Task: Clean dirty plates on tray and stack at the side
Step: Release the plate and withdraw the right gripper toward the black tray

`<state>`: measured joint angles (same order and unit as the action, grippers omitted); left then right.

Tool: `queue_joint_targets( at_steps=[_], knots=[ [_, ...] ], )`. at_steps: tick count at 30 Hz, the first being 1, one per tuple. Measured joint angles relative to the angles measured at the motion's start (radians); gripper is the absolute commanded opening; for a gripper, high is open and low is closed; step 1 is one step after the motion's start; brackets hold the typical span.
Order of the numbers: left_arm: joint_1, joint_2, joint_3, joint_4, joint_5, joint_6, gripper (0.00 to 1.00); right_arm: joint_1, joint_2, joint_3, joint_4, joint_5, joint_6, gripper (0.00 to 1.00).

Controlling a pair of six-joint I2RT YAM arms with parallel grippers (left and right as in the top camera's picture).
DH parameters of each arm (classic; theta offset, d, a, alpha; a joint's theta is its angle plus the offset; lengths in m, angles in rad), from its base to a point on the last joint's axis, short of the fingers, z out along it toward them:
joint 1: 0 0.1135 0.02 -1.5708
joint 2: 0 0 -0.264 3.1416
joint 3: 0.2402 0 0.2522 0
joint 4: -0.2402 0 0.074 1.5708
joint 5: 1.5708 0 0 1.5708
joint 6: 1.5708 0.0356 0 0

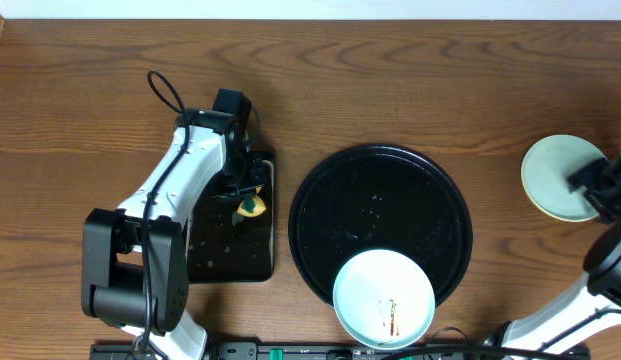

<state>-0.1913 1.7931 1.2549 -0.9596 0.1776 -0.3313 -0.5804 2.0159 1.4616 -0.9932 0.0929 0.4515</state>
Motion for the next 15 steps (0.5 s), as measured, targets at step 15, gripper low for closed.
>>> queue_joint_targets(
  at_steps=[15],
  knots=[
    [0.035,0.0,0.0,-0.006,0.0,0.001,0.08,0.373,-0.176,0.0,-0.099,-0.128,-0.044,0.7]
  ],
)
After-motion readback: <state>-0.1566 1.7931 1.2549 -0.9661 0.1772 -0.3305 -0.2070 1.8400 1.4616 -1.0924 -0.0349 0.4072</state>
